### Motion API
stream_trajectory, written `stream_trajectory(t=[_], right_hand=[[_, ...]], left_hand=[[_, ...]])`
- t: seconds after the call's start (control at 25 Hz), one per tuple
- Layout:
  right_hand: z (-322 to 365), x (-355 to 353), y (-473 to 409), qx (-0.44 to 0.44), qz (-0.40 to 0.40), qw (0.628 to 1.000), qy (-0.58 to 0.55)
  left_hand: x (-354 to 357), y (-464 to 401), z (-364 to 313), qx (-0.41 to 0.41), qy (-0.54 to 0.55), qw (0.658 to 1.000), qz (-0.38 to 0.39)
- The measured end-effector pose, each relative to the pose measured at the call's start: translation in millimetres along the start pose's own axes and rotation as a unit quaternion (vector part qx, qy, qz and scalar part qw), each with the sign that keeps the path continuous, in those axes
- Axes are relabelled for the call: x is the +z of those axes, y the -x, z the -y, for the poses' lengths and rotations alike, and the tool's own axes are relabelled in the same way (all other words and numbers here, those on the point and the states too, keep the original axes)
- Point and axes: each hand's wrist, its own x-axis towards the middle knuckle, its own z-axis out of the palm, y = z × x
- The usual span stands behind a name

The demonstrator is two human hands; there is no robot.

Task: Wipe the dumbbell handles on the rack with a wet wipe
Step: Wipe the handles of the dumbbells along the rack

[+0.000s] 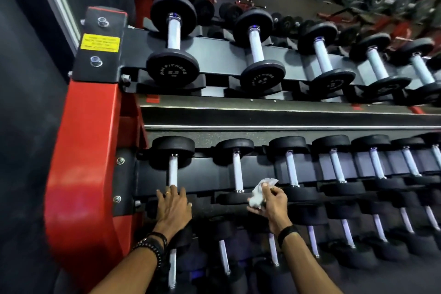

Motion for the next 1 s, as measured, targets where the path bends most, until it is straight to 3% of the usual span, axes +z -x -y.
stream_trajectory(t=[0.16,0.36,0.48,0.64,0.72,0.84,0.96,1.0], right_hand=[[4.4,-6.3,-33.8,-0.039,-0.021,0.995,0.092],[3.0,-10.2,-79.4,-0.098,0.024,0.971,0.216],[6.6,-2.5,-113.4,-0.134,0.068,0.954,0.259],[-1.0,15.7,-133.0,-0.083,0.209,0.931,0.287],[-15.9,17.1,-139.4,-0.064,0.235,0.905,0.349],[-16.2,15.2,-152.4,-0.042,0.201,0.854,0.477],[-11.8,32.4,-156.1,0.003,0.197,0.75,0.631],[-15.2,39.0,-154.6,-0.002,0.199,0.732,0.652]], left_hand=[[5.3,-8.7,-4.2,-0.03,0.016,0.999,0.025],[9.1,-34.3,-6.4,-0.111,0.038,0.993,-0.002],[9.5,-45.5,-12.0,-0.164,0.042,0.986,-0.009],[8.8,-46.6,-16.5,-0.197,0.049,0.979,-0.024],[9.2,-47.8,-16.2,-0.209,0.055,0.976,-0.025],[8.4,-47.2,-17.1,-0.221,0.069,0.973,-0.025],[7.0,-47.5,-17.3,-0.236,0.076,0.968,-0.028],[6.9,-46.8,-17.8,-0.238,0.08,0.968,-0.029]])
